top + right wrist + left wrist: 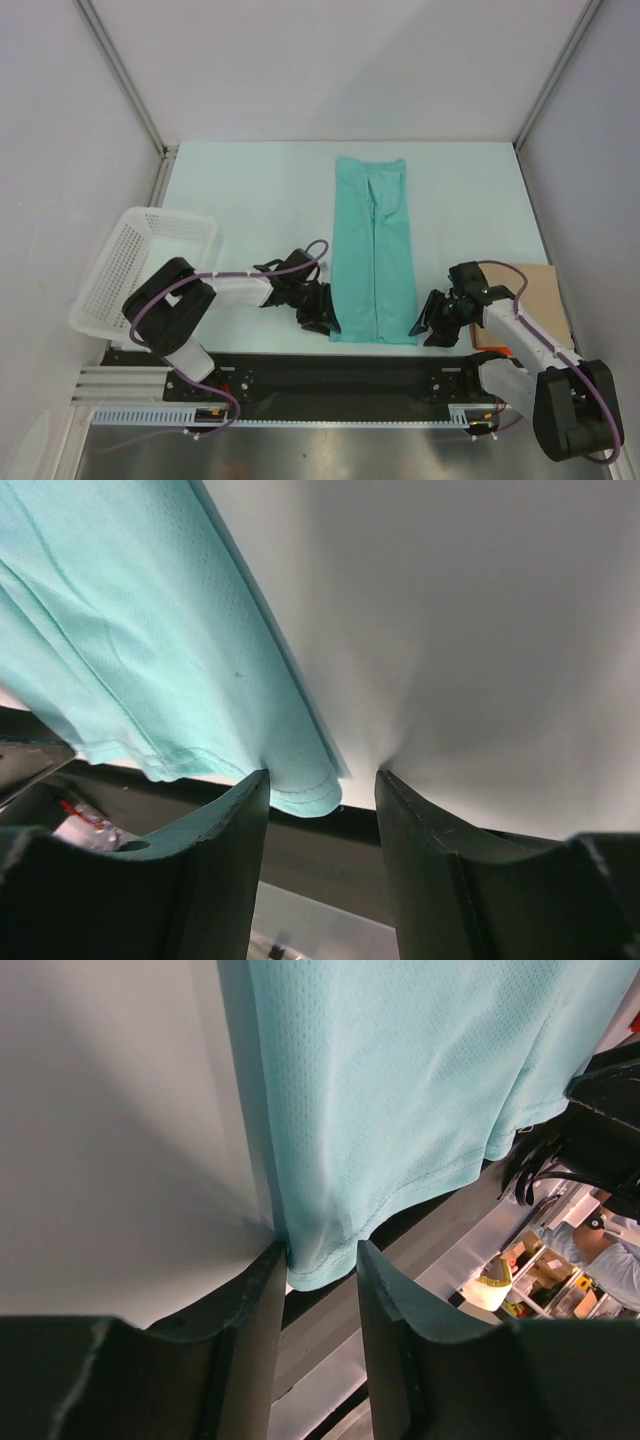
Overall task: Fold and stack the t-shirts
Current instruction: Fold the tshirt
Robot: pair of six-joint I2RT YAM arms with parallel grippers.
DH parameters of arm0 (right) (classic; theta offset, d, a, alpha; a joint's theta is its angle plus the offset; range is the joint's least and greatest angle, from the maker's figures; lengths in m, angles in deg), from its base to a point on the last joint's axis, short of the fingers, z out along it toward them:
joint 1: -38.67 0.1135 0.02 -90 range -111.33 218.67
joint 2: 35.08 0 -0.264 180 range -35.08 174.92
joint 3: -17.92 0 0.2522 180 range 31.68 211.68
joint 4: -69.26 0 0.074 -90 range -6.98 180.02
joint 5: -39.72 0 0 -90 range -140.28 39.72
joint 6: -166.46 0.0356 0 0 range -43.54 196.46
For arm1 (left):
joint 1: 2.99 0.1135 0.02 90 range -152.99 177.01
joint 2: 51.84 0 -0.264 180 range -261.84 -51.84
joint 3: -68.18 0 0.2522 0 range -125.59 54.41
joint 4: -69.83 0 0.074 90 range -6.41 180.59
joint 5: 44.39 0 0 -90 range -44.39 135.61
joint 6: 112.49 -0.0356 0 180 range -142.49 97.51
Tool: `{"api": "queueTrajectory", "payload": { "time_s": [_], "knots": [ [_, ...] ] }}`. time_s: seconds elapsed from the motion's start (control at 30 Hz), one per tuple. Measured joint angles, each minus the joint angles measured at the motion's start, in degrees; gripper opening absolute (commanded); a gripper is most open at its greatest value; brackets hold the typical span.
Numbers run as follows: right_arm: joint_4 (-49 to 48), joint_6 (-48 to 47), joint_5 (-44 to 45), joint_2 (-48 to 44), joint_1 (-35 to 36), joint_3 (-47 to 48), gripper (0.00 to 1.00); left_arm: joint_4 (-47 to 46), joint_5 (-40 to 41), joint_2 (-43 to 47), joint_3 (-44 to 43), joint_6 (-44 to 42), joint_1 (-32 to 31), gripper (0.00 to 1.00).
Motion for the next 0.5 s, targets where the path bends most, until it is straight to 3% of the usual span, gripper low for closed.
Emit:
{"api": "queueTrajectory", "payload": {
  "time_s": [0.23, 0.37, 0.4, 0.43, 0.5],
  "knots": [
    [-1.53, 0.94, -1.27, 0.11, 0.02, -0.83, 0.47, -1.22, -0.17, -0.52, 0.68, 1.4, -0.61, 0.29],
    [-3.1, 1.16, -1.46, 0.13, 0.04, -1.73, 0.27, -1.29, 0.31, -0.52, 1.38, 1.97, -0.7, 0.01],
    [-3.48, 1.18, -1.51, 0.13, 0.31, -2.01, 0.2, -1.36, 0.44, -0.52, 1.55, 1.92, -0.72, 0.0],
    [-3.85, 1.14, -1.62, 0.11, 0.57, -2.29, 0.03, -1.46, 0.35, -0.55, 1.64, 1.86, -0.74, 0.0],
    [-4.2, 1.05, -1.86, -0.04, 1.36, -2.67, 0.0, -1.49, 0.37, -0.46, 1.66, 1.9, -0.87, 0.0]
  ]
}}
